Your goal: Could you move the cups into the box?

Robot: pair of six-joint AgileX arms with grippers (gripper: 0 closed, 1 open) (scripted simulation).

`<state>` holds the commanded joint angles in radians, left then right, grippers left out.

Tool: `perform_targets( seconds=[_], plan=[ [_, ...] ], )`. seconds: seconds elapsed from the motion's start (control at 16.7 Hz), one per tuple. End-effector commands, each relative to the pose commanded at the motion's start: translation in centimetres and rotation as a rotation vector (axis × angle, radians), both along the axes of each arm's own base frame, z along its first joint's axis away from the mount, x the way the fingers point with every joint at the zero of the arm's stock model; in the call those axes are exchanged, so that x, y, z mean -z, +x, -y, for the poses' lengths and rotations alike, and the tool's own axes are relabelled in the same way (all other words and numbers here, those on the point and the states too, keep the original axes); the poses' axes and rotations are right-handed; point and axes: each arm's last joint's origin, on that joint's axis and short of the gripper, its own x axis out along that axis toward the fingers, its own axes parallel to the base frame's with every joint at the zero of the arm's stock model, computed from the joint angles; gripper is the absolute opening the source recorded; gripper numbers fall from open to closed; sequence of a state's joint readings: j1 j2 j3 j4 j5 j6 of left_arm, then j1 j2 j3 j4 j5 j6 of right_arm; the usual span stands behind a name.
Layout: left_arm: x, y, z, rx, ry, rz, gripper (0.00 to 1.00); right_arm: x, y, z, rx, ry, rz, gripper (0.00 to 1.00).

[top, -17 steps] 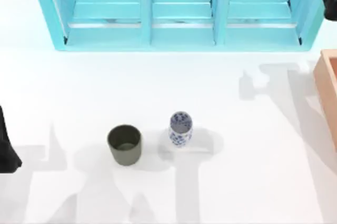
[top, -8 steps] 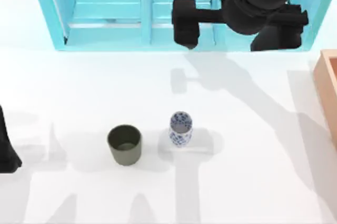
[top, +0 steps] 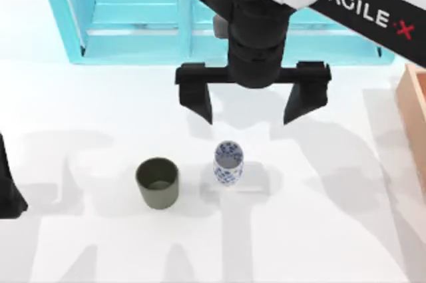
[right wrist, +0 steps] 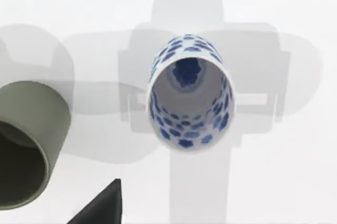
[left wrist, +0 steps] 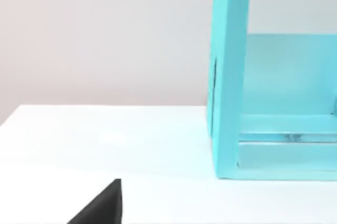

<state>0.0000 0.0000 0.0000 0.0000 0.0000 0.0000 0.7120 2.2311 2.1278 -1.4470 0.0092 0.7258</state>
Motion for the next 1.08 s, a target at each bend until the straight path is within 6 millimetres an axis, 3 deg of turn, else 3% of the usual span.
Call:
perform_targets(
  seconds=[0.54,0.66,0.96,1.08],
  plan=[
    [0.0,0.0,0.0,0.0,0.0,0.0,1.0,1.0,0.3,-0.1,0.008,-0.01,-0.02,1.0],
    [0.0,0.0,0.0,0.0,0.0,0.0,1.0,2.5,0.4,-0.3,0.006,-0.011,-0.022,1.0],
    [0.0,0.0,0.0,0.0,0.0,0.0,1.0,8.8,0.4,-0.4,0.006,-0.005,-0.016,1.0],
    [0.0,0.0,0.0,0.0,0.0,0.0,1.0,10.2,0.2,-0.3,0.006,-0.008,-0.019,1.0]
  ],
)
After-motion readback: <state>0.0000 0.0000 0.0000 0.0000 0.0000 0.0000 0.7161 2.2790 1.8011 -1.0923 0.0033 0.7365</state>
